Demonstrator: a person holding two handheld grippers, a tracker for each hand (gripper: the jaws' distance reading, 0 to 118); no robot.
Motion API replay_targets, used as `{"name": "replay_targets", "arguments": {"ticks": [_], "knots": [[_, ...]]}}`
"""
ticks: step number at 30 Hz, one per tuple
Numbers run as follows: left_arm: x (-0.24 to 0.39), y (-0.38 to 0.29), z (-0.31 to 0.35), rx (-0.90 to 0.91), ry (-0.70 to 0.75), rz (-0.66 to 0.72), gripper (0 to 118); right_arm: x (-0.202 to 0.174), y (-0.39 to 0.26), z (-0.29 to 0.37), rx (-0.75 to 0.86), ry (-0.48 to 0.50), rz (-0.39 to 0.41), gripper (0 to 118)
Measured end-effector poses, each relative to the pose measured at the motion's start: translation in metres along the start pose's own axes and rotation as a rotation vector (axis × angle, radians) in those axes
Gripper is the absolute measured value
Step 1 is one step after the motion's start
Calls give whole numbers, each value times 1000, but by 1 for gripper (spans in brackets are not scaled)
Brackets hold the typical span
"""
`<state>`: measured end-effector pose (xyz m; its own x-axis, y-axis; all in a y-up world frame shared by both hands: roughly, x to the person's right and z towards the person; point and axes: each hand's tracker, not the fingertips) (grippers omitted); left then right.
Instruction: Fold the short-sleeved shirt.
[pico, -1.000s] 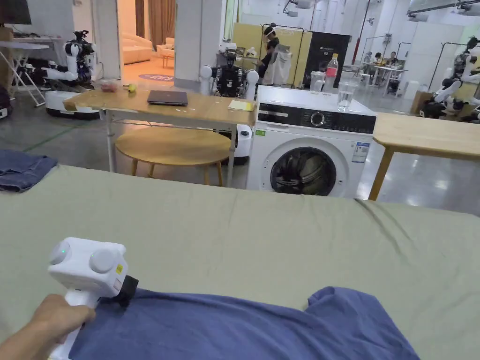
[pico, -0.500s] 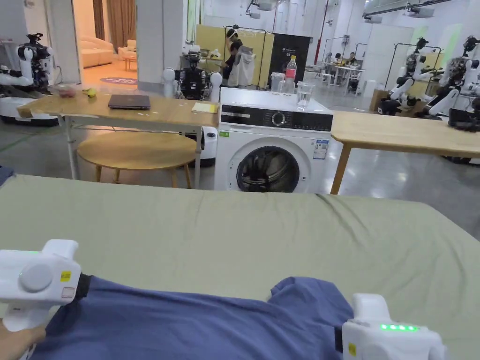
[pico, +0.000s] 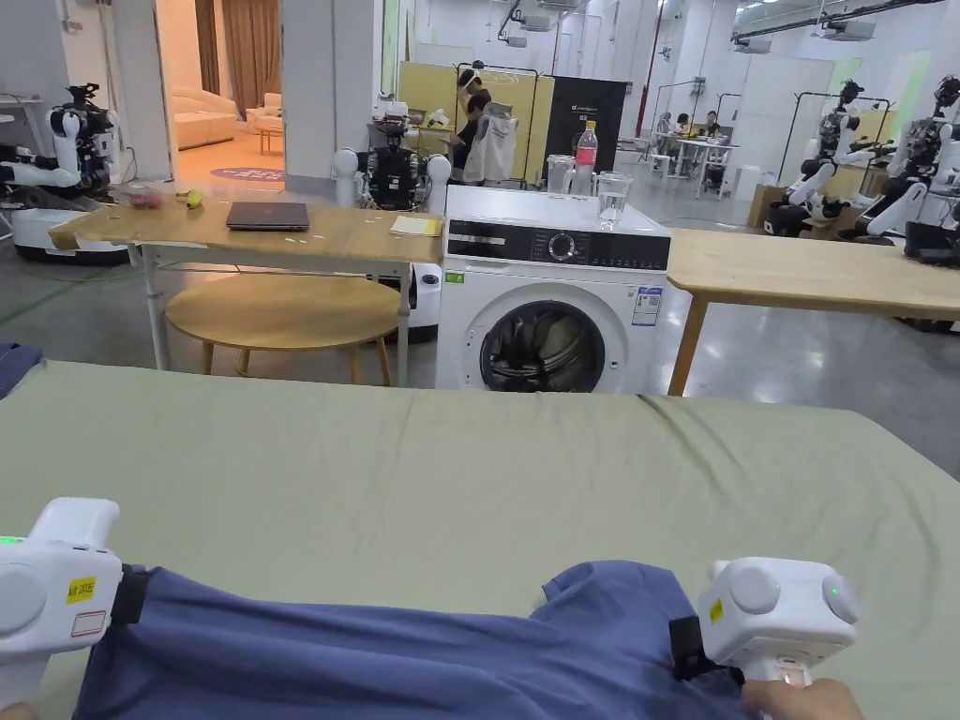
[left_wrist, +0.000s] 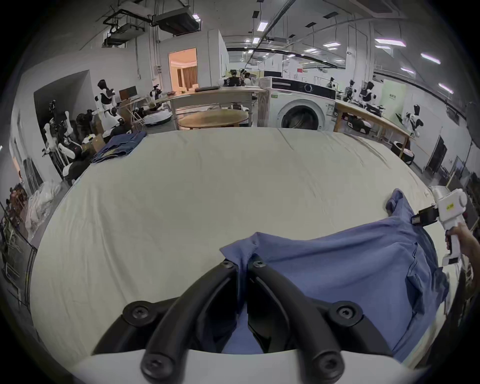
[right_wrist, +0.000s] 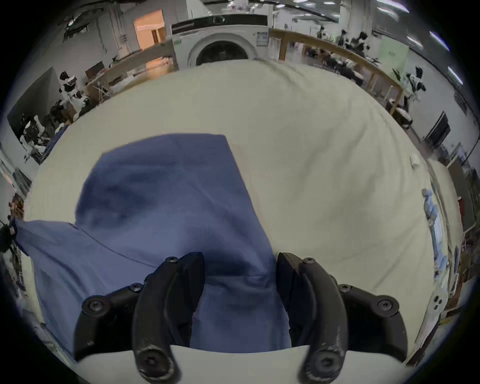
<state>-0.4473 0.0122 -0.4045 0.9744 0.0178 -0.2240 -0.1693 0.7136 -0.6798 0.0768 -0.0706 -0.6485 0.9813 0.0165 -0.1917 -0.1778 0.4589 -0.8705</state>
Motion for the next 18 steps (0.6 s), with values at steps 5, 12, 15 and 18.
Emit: {"name": "replay_targets", "arguments": {"ticks": [5,12,15,18], "knots": [[0,-1,-1,-6,5,-16,0,-6,-2,0,13,94,-33,5],[-8,-4,15,1,-8,10,0,5,-12,38,160,114,-112,3],[-12,1,34,27,0,6,0,1,-12,78,249,110,-44,2],[-17,8,61,74,-8,33,0,-5,-9,126,335,113,6,2]]}}
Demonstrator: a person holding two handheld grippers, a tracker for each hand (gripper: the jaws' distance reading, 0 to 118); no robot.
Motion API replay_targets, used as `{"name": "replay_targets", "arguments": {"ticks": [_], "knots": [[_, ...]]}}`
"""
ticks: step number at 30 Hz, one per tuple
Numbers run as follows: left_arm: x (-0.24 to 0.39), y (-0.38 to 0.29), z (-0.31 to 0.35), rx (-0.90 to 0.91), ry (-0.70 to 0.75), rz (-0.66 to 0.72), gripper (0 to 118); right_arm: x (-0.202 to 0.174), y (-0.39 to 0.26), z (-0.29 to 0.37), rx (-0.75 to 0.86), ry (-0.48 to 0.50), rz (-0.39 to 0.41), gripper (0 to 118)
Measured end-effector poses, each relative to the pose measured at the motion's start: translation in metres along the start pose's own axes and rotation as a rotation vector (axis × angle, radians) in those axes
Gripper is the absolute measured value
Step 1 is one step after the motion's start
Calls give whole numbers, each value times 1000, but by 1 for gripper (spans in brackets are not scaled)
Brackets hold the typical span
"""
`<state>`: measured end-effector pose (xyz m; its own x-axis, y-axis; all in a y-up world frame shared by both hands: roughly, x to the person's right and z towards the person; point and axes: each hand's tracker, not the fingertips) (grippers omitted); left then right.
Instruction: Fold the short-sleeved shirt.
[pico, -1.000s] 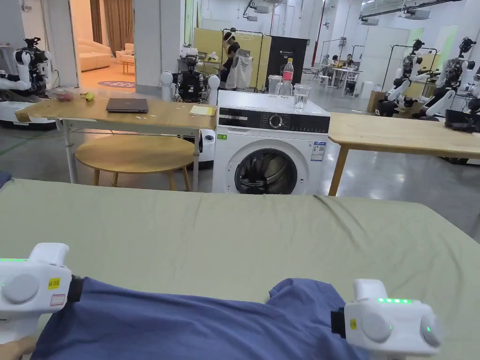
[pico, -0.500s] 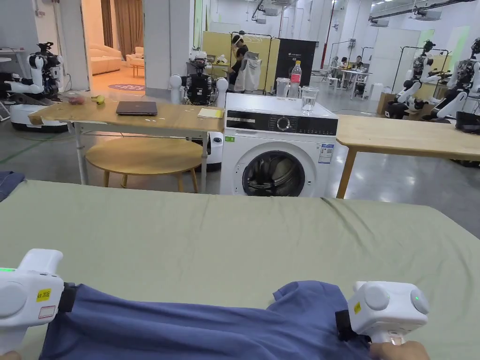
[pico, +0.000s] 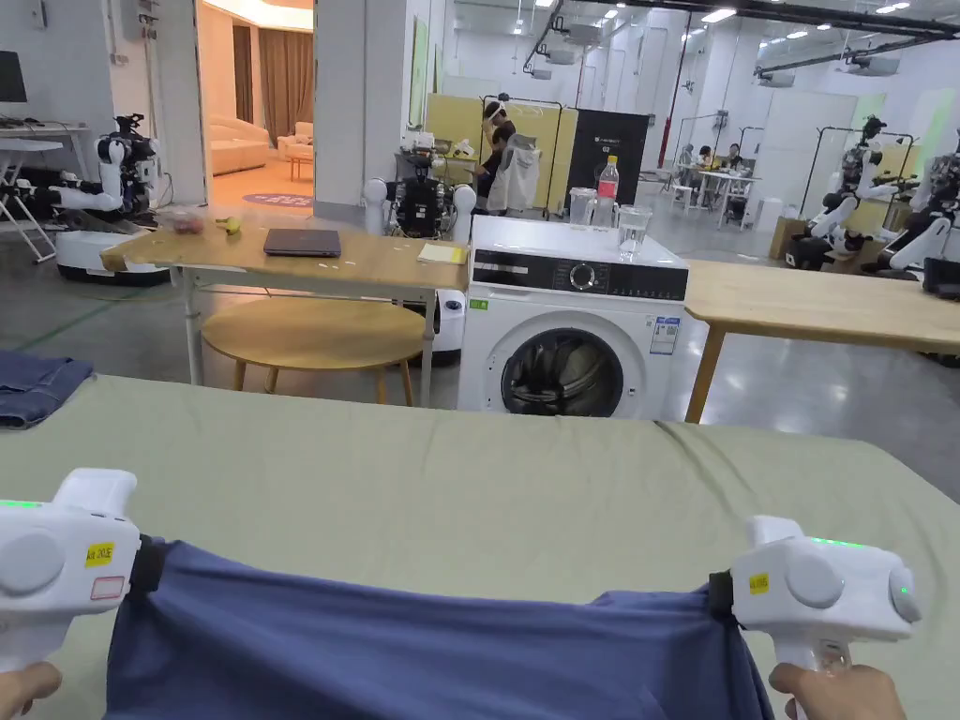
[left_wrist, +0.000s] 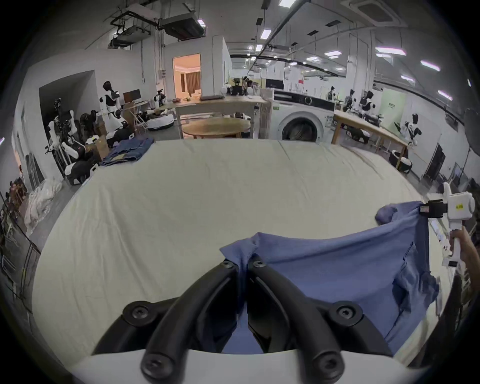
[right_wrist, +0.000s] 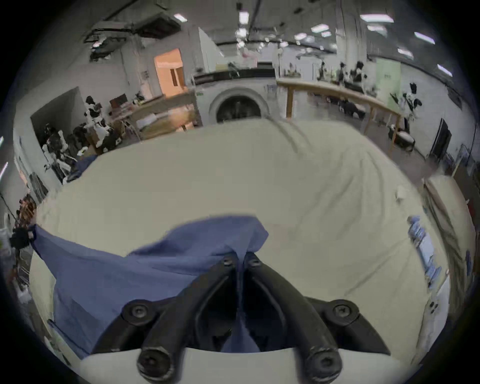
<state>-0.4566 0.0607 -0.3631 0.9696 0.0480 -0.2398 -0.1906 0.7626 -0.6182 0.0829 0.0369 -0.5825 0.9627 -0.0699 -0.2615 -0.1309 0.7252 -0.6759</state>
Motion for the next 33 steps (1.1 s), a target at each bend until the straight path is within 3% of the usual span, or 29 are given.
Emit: {"name": "replay_targets", "arguments": {"ticks": [8,17,33], "knots": [[-9,40,92,140,36,-18,0,-24,46,109,219,0,69,2],[-14,121,173,286,88,-55,0,-47,102,197,422,-21,86,2],[-24,258,203,417,131,-52,0,-81,225,247,605,-88,103,2]]}}
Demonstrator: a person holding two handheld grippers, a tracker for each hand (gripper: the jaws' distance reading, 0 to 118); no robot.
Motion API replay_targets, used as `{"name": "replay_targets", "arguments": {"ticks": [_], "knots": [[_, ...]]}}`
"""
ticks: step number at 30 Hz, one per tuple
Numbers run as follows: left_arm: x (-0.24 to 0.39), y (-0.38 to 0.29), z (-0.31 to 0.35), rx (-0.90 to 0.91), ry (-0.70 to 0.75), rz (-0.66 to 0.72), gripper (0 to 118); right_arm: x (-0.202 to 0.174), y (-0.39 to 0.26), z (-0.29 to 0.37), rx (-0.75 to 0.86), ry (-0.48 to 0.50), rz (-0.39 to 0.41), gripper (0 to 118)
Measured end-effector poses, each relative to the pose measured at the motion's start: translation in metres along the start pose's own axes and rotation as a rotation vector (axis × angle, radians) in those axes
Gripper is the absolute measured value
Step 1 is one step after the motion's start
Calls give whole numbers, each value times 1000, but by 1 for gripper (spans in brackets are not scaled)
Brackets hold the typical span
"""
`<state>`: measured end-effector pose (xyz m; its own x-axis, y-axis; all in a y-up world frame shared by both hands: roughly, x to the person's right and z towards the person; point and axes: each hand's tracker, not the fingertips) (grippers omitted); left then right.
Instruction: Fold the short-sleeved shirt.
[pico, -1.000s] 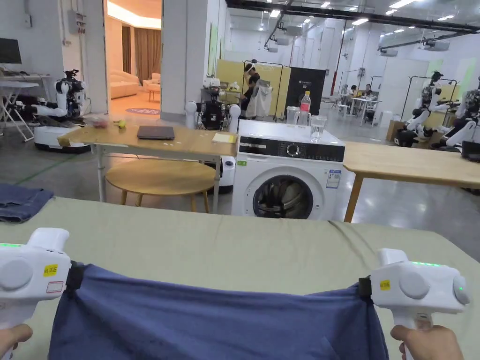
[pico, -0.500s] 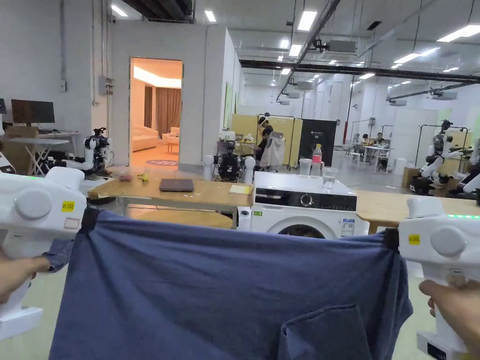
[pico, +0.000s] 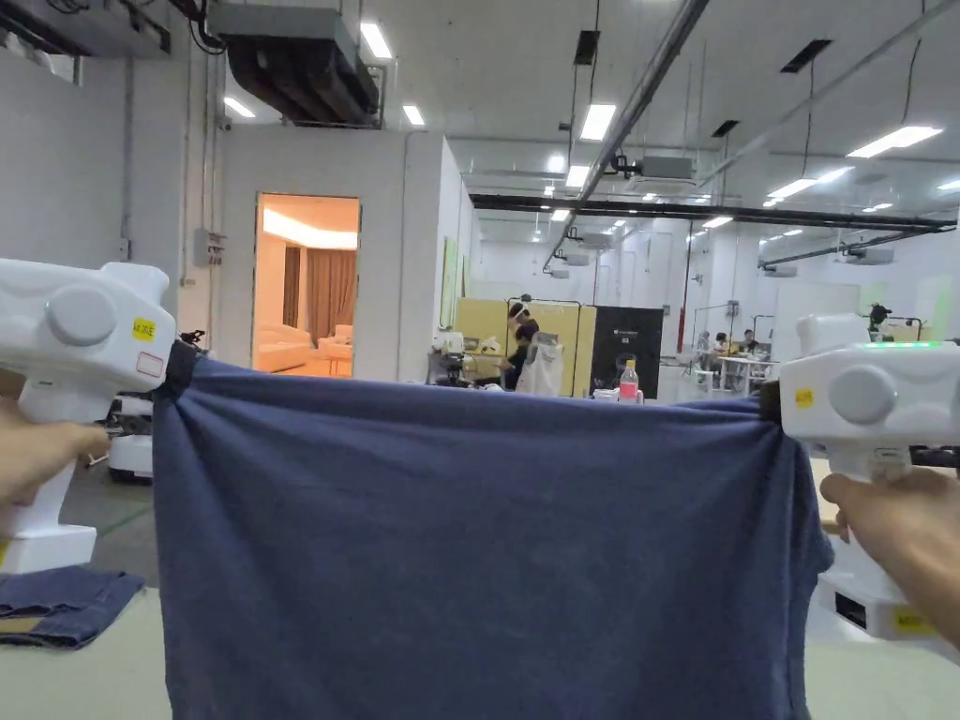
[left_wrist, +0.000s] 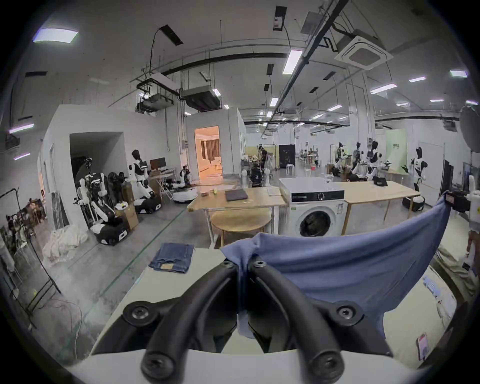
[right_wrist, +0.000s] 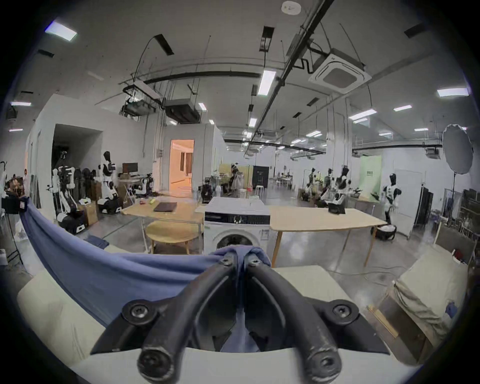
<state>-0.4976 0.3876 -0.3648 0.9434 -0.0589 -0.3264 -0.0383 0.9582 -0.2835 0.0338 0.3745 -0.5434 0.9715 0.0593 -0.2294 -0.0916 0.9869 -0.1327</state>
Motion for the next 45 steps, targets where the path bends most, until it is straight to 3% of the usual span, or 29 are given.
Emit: {"name": "replay_targets", "arguments": {"ticks": [6,16,27,37,45], "knots": [[-5,22,-15,13,13,-5,0,-6,27,-9,59,-35,59,2],[8,19,-22,36,19,-2,0,1,40,-7,97,-61,66,2],[25,-82,-8,-81,-12,-16,0,15,-65,21,-36,-62,57,2],[19,-185,69,-132,-67,33,0,22,-162,105,-132,-37,57,2],[27,-266,131,-194,-118,13,0,25,-239,179,-231,-34,128,2]]}}
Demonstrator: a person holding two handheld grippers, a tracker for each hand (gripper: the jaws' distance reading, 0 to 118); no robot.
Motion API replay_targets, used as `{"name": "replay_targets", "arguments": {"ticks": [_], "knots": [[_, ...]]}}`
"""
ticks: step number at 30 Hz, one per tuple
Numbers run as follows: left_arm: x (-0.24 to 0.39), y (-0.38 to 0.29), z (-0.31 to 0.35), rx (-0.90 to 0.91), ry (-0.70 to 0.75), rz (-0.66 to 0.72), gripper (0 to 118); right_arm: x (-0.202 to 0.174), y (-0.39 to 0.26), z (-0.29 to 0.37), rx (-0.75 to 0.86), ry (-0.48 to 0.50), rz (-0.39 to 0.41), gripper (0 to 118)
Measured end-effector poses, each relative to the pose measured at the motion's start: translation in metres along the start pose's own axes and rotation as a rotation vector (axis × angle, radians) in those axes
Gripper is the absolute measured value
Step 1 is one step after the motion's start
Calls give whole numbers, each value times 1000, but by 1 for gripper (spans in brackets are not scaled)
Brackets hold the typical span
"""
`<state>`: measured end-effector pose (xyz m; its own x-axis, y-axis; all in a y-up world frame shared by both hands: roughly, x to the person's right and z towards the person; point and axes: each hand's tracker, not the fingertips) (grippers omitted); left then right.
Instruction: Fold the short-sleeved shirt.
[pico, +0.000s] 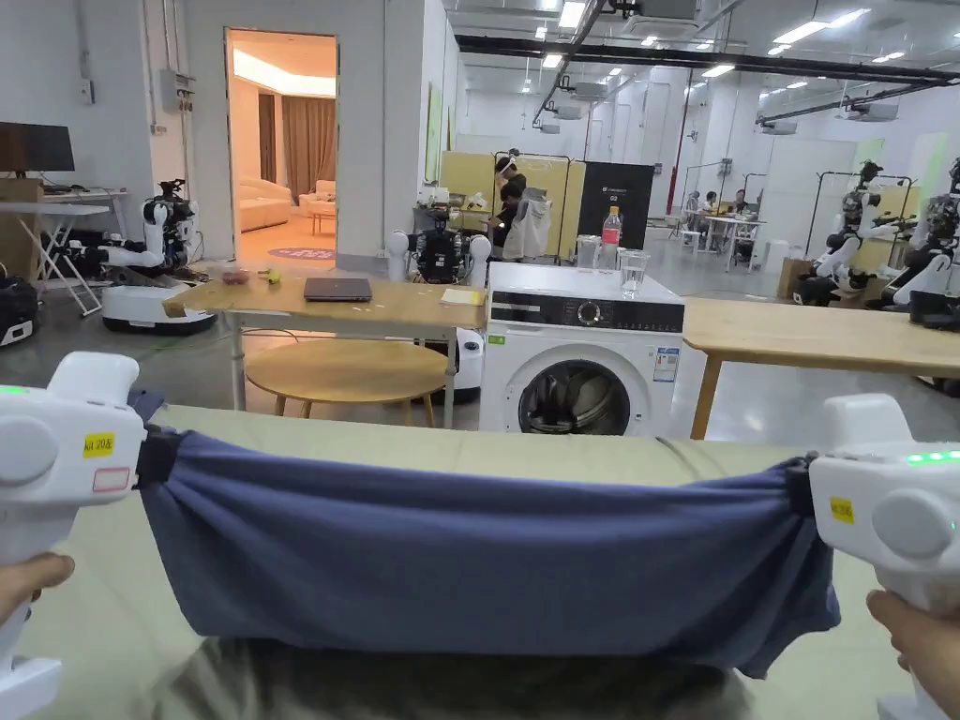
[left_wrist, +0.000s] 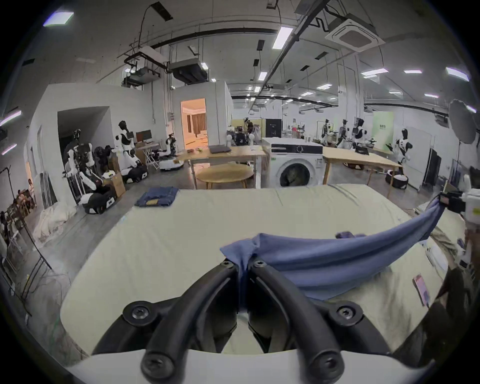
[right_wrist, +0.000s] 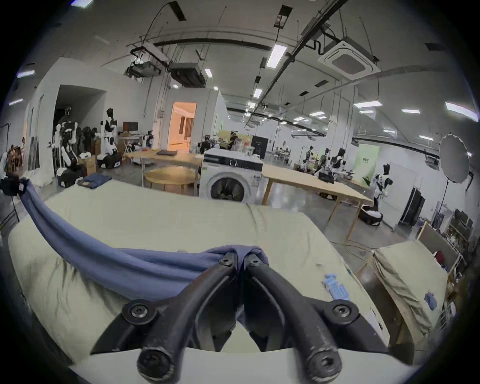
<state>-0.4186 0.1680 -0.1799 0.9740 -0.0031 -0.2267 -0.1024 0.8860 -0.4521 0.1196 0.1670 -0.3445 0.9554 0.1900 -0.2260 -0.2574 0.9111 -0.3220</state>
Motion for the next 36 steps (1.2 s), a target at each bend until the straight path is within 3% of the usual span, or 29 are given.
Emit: {"name": "replay_targets", "arguments": {"ticks": [11,16,21,28,36], "knots": [[13,-146,26,-117,-1,73,0,-33,-127,45,-191,-4,69,2],[11,-190,22,-204,22,72,0,-32,-162,51,-291,37,-22,2],[8,-226,10,-305,27,54,0,-34,-194,47,-402,19,48,2],[15,-259,-10,-422,26,-13,0,-36,-238,25,-553,48,80,2],[16,-276,-22,-443,44,1,0,-36,-258,12,-605,68,15,8]]}}
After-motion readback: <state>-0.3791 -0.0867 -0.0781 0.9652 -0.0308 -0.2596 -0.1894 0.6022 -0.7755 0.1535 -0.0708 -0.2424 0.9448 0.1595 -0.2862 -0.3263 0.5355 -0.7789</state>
